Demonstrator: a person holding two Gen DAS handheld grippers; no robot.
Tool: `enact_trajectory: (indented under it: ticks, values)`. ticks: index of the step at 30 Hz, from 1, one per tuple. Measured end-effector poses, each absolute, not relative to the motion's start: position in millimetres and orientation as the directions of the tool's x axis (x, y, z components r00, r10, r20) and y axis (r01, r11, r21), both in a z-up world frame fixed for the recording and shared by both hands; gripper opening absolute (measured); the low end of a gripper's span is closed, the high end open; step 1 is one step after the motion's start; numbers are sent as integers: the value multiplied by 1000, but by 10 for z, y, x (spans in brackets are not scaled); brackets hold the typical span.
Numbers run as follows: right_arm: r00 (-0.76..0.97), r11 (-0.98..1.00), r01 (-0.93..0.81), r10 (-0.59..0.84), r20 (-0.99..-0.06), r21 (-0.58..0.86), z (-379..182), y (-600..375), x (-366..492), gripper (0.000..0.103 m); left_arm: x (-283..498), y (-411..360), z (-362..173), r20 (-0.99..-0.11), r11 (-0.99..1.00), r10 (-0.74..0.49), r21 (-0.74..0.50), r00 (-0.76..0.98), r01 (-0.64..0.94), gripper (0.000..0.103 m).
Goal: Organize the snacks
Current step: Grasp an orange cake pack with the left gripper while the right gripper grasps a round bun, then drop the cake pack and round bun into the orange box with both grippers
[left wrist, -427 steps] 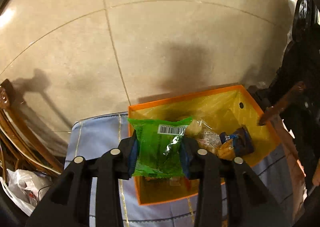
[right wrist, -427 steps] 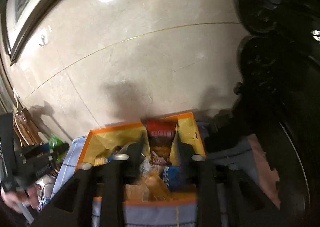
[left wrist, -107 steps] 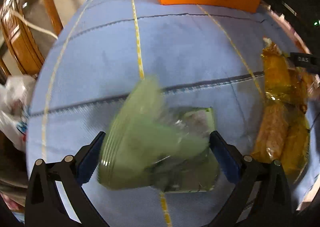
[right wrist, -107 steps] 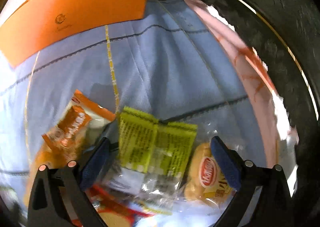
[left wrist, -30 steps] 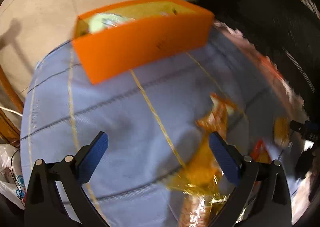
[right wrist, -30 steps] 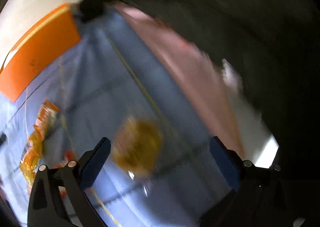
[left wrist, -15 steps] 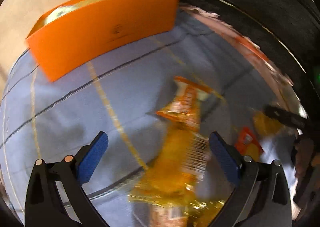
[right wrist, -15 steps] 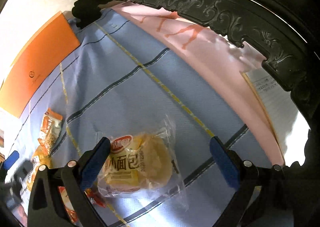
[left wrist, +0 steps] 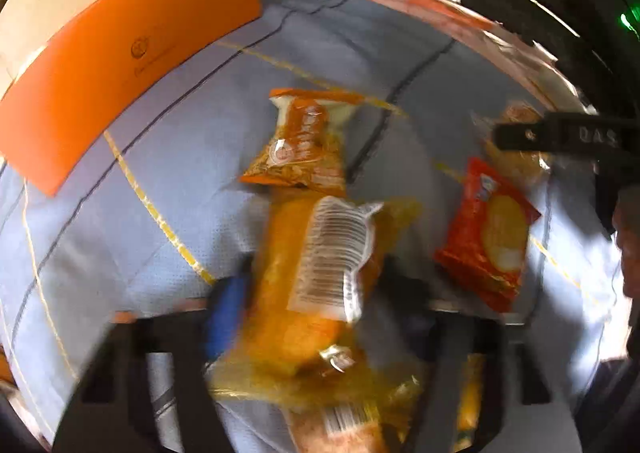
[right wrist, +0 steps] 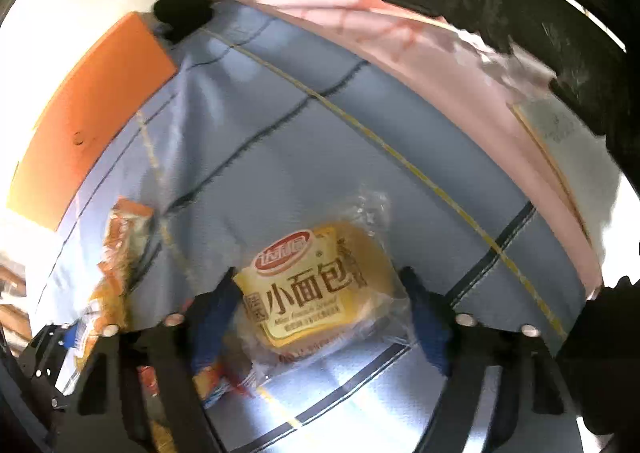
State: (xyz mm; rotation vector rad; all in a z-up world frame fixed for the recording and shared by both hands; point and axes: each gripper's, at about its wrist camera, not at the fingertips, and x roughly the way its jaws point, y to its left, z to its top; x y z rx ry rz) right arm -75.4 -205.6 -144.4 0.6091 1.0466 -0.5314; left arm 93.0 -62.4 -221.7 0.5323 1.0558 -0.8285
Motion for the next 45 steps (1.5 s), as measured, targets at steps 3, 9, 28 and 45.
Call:
enact_trajectory:
  ticks: [3, 9, 28, 45]
  values:
    - [426, 719, 650, -78, -901, 245, -1384, -2047, -762, 73, 995, -548, -2120, -910, 644, -374, -115, 180, 757, 41]
    - [515, 731, 599, -40, -856, 327, -1015, -2016, -908, 72, 936, -432, -1926, -896, 648, -401, -128, 193, 751, 41]
    - [792, 922, 226, 13, -610, 313, 579, -2075, 1468, 72, 2647, -65, -333, -731, 944, -244, -29, 638, 328, 40]
    - [631, 990, 92, 27, -775, 109, 67, -1749, 1748, 99, 2394, 309, -568, -755, 973, -209, -94, 622, 213, 99]
